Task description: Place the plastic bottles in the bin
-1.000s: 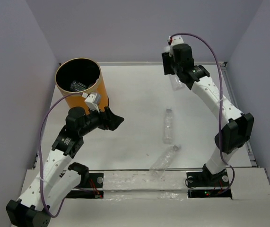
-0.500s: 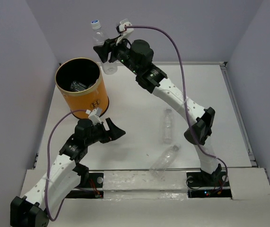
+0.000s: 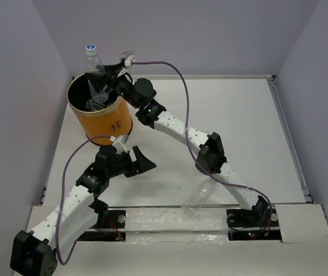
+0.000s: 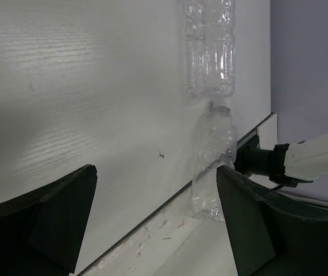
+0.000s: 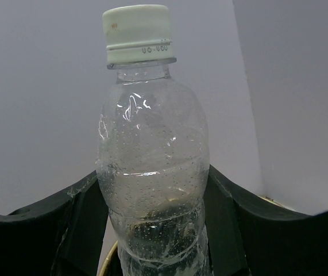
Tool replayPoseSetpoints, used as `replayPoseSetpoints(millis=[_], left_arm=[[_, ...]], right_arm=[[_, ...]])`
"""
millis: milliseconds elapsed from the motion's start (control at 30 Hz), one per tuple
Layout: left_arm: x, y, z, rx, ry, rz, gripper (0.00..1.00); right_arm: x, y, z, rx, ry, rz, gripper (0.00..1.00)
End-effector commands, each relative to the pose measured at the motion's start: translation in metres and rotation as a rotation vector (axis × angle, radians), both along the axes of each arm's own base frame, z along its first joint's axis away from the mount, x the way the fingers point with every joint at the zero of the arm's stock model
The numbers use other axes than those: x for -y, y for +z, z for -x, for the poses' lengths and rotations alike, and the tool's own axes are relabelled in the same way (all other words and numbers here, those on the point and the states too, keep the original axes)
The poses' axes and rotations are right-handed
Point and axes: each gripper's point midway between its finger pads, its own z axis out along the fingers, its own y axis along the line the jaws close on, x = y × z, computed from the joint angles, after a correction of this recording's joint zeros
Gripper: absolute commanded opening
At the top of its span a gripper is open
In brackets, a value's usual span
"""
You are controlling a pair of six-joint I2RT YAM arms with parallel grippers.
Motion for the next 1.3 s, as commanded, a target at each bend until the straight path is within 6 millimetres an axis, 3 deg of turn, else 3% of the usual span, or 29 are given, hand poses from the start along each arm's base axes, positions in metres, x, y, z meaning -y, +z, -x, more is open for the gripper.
replayPoseSetpoints(millis=[0,33,67,267,300,367,400,433,467,500,533,600,633,667,700,733,767,800,833,867,933,967,1000,1033,1133,1233,1267], left_arm=[[0.007,0.006,0.003,0.017,-0.037,0.036,0.94],[0.007,0.006,0.003,0.018,-0.033,0.034,0.95],[0.007,0.007,0.002,0.022,-0.034,0.031,0.95],[0.012,0.020,-0.013,0.072,-0.015,0.030,0.99],[0.015,0.024,-0.018,0.085,-0.011,0.028,0.99],[0.020,0.029,-0.022,0.095,-0.013,0.027,0.99],[0.026,0.033,-0.027,0.104,-0.013,0.018,0.99],[0.031,0.037,-0.029,0.112,-0.012,0.017,0.99],[0.038,0.045,-0.035,0.127,-0.018,0.015,0.99],[0.041,0.047,-0.040,0.141,0.003,-0.003,0.99],[0.051,0.049,-0.037,0.157,-0.023,-0.018,0.99],[0.063,0.049,-0.049,0.171,-0.010,-0.063,0.99],[0.074,0.048,-0.045,0.183,-0.042,-0.084,0.99],[0.083,0.057,-0.050,0.204,-0.048,-0.083,0.99],[0.091,0.043,-0.055,0.183,-0.055,-0.125,0.99],[0.100,0.041,-0.056,0.182,-0.073,-0.136,0.99],[0.116,0.052,-0.055,0.210,-0.109,-0.130,0.99],[0.127,0.036,-0.056,0.186,-0.134,-0.165,0.99],[0.136,0.034,-0.056,0.188,-0.154,-0.176,0.99],[0.157,0.033,-0.056,0.189,-0.191,-0.187,0.99],[0.174,0.030,-0.059,0.206,-0.216,-0.214,0.99],[0.188,0.043,-0.065,0.229,-0.224,-0.201,0.99],[0.199,0.025,-0.064,0.209,-0.252,-0.237,0.99],[0.207,0.023,-0.067,0.208,-0.257,-0.244,0.99],[0.229,0.013,-0.082,0.210,-0.268,-0.276,0.99],[0.244,0.000,-0.097,0.203,-0.268,-0.322,0.99],[0.250,0.006,-0.103,0.218,-0.268,-0.323,0.99]], right_arm=[[0.021,0.039,0.004,0.056,-0.039,-0.138,0.72],[0.016,0.030,0.002,0.045,-0.032,-0.101,0.81],[0.012,0.034,0.010,0.055,-0.018,-0.089,0.94],[0.022,0.049,0.020,0.092,-0.037,0.044,1.00],[0.031,0.067,0.027,0.104,-0.041,0.042,1.00],[0.035,0.056,0.029,0.070,-0.046,0.093,1.00],[0.059,0.092,0.044,0.090,-0.059,0.056,1.00],[0.058,0.057,0.041,0.035,-0.063,0.125,1.00],[0.073,0.055,0.040,0.000,-0.110,0.129,1.00],[0.111,0.094,0.061,0.012,-0.138,0.074,1.00],[0.117,0.041,0.058,-0.084,-0.163,0.157,1.00],[0.164,0.020,0.060,-0.186,-0.297,0.166,0.99],[0.199,-0.002,0.075,-0.264,-0.342,0.189,0.99],[0.232,-0.018,0.073,-0.338,-0.459,0.178,0.97],[0.256,-0.035,0.077,-0.389,-0.505,0.182,0.97],[0.294,-0.033,0.093,-0.443,-0.531,0.139,0.96],[0.321,-0.084,0.094,-0.528,-0.612,0.206,0.93],[0.342,-0.115,0.104,-0.622,-0.652,0.236,0.92],[0.358,-0.119,0.112,-0.622,-0.680,0.224,0.91],[0.392,-0.130,0.129,-0.690,-0.735,0.196,0.90],[0.425,-0.185,0.155,-0.819,-0.795,0.260,0.89],[0.443,-0.181,0.169,-0.829,-0.798,0.212,0.88],[0.452,-0.198,0.179,-0.863,-0.802,0.226,0.88],[0.463,-0.212,0.191,-0.914,-0.811,0.242,0.88],[0.475,-0.231,0.212,-0.990,-0.779,0.232,0.87],[0.470,-0.257,0.227,-1.083,-0.725,0.258,0.89],[0.467,-0.272,0.231,-1.122,-0.709,0.280,0.90]])
